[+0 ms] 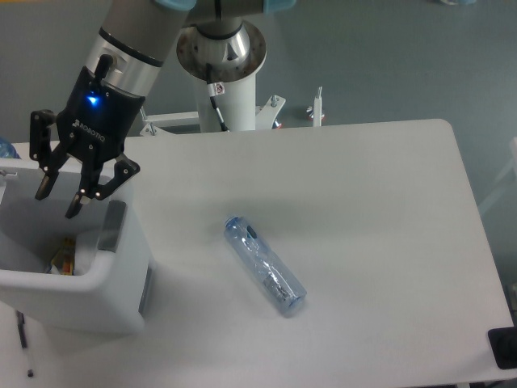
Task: Place the trash in the trash can
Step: 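Open the gripper to drop the paper into the bin, then move the open gripper over the clear water bottle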
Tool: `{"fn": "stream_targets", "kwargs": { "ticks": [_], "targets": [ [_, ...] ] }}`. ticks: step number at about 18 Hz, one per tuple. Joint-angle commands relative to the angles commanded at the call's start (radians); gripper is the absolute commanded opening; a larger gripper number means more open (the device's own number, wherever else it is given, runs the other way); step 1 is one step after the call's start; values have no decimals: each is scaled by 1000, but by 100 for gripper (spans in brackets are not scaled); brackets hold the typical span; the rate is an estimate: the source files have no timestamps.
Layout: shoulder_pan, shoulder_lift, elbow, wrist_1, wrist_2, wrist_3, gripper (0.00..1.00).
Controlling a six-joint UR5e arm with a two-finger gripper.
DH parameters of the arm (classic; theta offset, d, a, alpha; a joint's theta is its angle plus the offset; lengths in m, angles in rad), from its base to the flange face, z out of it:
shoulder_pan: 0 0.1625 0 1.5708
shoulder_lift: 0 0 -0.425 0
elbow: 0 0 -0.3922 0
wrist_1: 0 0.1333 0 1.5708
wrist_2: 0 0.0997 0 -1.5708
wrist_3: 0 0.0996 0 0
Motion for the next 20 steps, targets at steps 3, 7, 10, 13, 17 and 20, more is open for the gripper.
{"fn": "stream_targets", "kwargs": {
  "ticks": [3, 7, 10, 13, 17, 20],
  "targets": [
    [12, -32, 41, 0, 3, -8, 76],
    [69, -64, 65, -2, 3, -2, 76],
    [101, -127, 92, 0, 2, -14, 92],
    [136, -167, 120, -2, 3, -38, 99],
    [230, -187, 65, -6, 6, -32, 100],
    [302, -236, 65, -9, 38, -40, 100]
  ]
}}
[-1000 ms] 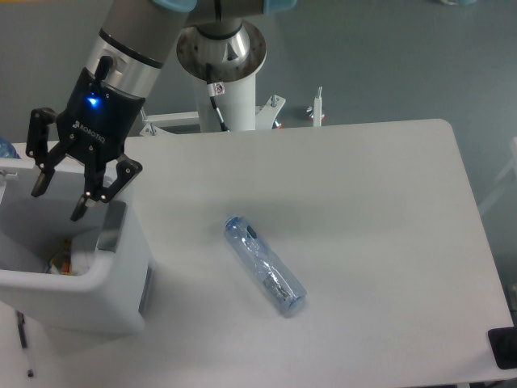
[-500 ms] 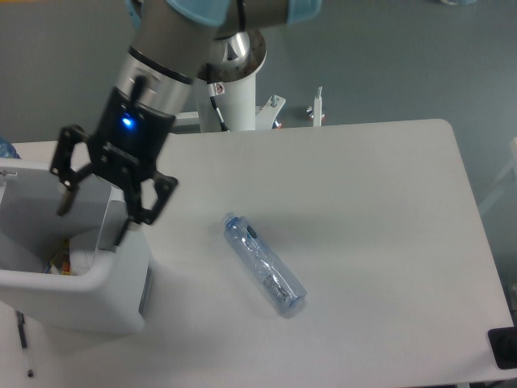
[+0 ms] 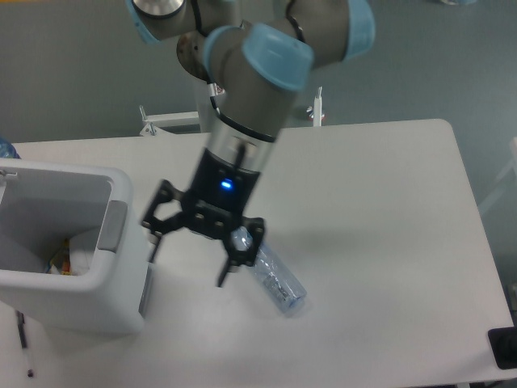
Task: Place the trash in the trash can
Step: 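Move the open gripper over the clear water bottle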
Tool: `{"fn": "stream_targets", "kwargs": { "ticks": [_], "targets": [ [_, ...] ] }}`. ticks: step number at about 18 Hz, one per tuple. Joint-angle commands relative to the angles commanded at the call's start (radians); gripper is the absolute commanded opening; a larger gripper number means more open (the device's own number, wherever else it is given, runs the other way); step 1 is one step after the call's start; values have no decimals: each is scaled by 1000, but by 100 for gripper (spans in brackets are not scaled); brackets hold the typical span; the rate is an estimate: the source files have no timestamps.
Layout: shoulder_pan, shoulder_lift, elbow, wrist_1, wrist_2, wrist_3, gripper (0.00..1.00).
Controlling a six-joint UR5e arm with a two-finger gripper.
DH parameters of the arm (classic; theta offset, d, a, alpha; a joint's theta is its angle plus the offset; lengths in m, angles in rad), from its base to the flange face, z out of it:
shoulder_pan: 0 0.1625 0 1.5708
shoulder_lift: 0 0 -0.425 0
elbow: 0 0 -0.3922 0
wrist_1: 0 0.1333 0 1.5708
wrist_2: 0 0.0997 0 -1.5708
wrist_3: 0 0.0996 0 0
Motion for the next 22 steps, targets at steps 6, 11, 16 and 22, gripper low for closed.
{"fn": "stream_targets", "kwargs": {
  "ticks": [6, 11, 16, 22],
  "targets": [
    [65, -95, -3, -2, 166, 0, 100],
    [59, -147, -3, -11, 268, -2, 100],
    [-9, -209, 35, -69, 439, -18, 99],
    [-53, -221, 31, -207, 518, -23, 99]
  ]
}}
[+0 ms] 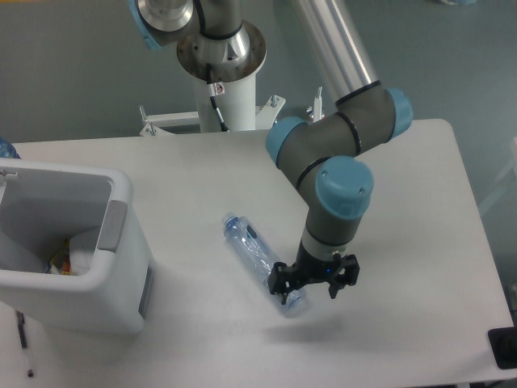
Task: Place the trash in the trash can
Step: 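Move the open gripper over the clear water bottle, then lower the gripper around the bottle's middle and close on it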
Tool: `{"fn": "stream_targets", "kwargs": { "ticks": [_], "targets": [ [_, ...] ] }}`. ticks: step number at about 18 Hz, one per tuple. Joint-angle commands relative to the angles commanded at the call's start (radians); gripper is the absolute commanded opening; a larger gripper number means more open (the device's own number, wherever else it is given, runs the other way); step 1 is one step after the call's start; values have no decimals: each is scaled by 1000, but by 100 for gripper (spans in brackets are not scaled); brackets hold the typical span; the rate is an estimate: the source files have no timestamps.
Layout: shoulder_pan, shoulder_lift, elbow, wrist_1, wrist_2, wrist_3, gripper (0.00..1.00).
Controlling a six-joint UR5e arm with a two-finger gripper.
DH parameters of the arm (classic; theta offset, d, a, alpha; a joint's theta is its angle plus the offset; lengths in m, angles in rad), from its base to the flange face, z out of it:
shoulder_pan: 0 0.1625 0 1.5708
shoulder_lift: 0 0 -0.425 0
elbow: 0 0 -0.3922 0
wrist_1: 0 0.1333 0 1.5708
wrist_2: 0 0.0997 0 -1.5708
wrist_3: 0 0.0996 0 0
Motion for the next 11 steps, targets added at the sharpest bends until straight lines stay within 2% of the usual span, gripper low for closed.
{"fn": "stream_targets", "kwargs": {
  "ticks": [7, 11],
  "targets": [
    [-12, -20, -3, 0, 11, -47, 99],
    [-43, -41, 11, -3, 86, -87, 99]
  ]
}}
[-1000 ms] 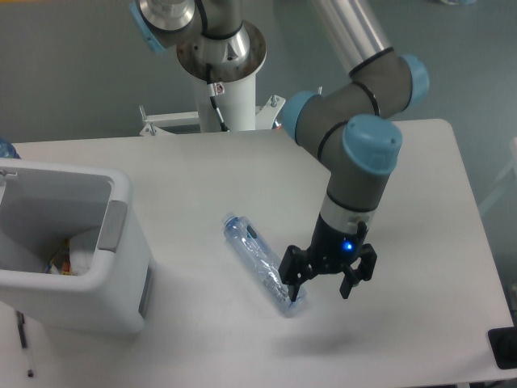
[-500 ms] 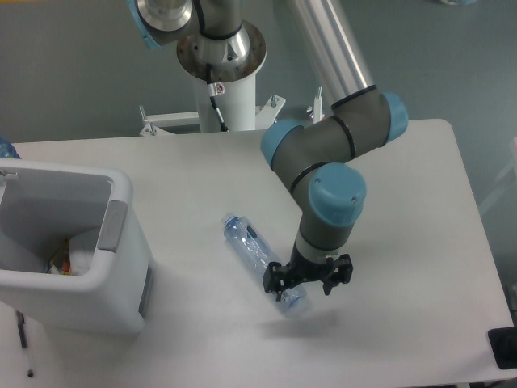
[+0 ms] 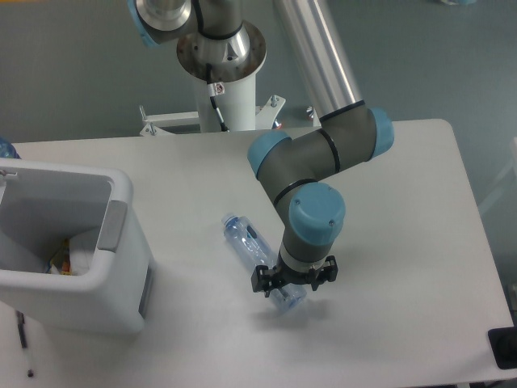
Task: Place the trash in the trash can
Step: 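Lower the gripper around the bottle's middle and close on it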
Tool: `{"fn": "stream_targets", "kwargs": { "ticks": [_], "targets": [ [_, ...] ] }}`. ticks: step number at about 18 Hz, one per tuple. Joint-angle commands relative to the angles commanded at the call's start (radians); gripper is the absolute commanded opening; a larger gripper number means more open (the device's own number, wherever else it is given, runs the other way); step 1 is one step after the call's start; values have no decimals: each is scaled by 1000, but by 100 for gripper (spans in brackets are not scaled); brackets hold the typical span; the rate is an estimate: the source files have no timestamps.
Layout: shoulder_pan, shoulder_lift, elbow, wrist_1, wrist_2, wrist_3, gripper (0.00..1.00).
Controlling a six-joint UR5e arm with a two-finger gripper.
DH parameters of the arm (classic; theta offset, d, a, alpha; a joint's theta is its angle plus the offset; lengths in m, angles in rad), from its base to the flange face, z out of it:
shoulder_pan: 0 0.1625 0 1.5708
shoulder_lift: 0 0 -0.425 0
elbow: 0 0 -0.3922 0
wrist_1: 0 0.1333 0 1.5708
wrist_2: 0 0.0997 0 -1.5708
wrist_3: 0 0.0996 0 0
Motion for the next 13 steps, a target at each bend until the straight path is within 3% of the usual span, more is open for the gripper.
{"fn": "stream_targets", "kwargs": {
  "ticks": [5, 9, 13],
  "targets": [
    [-11, -21, 2, -2, 44, -25, 99],
    [-23, -37, 25, -52, 75, -28, 98],
    [-29, -48, 48, -98, 75, -28, 89]
  ]
}}
